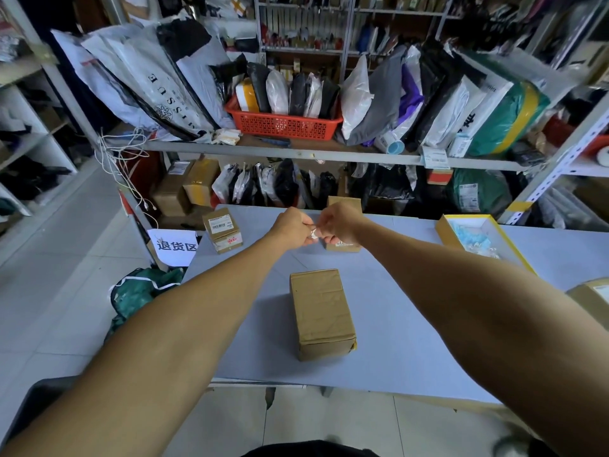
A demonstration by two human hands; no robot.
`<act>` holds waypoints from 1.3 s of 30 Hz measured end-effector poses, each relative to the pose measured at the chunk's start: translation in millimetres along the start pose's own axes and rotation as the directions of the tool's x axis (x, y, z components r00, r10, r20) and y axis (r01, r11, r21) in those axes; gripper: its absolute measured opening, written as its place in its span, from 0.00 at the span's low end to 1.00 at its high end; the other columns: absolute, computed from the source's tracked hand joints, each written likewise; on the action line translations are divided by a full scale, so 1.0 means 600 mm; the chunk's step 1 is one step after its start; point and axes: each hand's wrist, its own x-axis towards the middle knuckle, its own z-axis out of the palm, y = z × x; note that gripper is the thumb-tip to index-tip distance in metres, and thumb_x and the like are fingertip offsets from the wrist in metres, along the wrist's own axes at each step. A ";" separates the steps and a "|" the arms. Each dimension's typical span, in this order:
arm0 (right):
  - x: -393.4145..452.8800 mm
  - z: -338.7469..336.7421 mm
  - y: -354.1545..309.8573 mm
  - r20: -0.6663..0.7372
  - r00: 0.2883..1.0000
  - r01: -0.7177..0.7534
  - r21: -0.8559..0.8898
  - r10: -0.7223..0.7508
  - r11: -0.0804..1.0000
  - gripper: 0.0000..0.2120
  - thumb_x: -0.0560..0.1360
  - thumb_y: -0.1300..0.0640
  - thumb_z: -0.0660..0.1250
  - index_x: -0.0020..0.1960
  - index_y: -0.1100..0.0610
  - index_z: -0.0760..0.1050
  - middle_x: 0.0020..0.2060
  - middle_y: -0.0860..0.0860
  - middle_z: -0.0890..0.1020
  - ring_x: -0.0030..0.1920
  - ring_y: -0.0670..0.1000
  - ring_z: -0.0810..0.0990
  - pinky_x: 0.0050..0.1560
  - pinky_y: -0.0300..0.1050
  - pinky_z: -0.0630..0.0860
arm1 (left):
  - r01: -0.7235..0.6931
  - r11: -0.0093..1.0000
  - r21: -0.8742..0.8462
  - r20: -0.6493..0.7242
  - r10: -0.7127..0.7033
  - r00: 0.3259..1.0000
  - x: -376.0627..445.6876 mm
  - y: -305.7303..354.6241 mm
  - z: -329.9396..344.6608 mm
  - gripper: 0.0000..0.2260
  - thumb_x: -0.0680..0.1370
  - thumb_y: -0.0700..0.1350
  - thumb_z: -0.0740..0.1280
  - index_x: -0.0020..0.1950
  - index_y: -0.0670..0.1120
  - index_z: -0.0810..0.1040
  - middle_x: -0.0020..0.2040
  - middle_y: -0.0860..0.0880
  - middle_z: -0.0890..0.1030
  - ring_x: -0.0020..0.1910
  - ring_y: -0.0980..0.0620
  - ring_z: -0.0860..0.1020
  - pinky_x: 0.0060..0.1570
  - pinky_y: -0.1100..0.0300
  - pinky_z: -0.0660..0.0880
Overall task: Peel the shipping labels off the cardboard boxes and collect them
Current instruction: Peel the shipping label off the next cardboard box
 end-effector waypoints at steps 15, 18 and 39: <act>-0.003 0.014 0.002 -0.025 1.000 -0.011 -0.027 0.011 1.000 0.04 0.74 0.62 0.70 0.41 0.58 0.80 0.40 0.57 0.85 0.42 0.52 0.86 0.53 0.53 0.82 | -0.156 0.976 0.149 -0.009 0.159 0.987 -0.016 -0.022 -0.008 0.14 0.78 0.39 0.66 0.32 0.45 0.78 0.36 0.44 0.82 0.41 0.44 0.81 0.47 0.49 0.80; -0.003 0.023 -0.001 -0.036 0.999 0.016 -0.054 -0.018 0.998 0.04 0.71 0.59 0.73 0.43 0.52 0.79 0.39 0.52 0.86 0.43 0.50 0.85 0.52 0.54 0.82 | -0.117 0.985 0.127 -0.062 0.125 0.990 -0.015 -0.026 -0.017 0.16 0.78 0.38 0.63 0.30 0.44 0.76 0.34 0.44 0.81 0.39 0.43 0.80 0.43 0.49 0.79; -0.002 0.023 -0.004 -0.035 0.992 -0.112 0.175 0.120 0.978 0.07 0.77 0.67 0.65 0.49 0.66 0.81 0.43 0.60 0.85 0.41 0.54 0.85 0.43 0.38 0.82 | -0.231 0.916 0.328 0.067 0.222 0.973 -0.020 -0.038 -0.007 0.12 0.79 0.44 0.65 0.36 0.42 0.75 0.38 0.43 0.77 0.37 0.45 0.73 0.35 0.57 0.66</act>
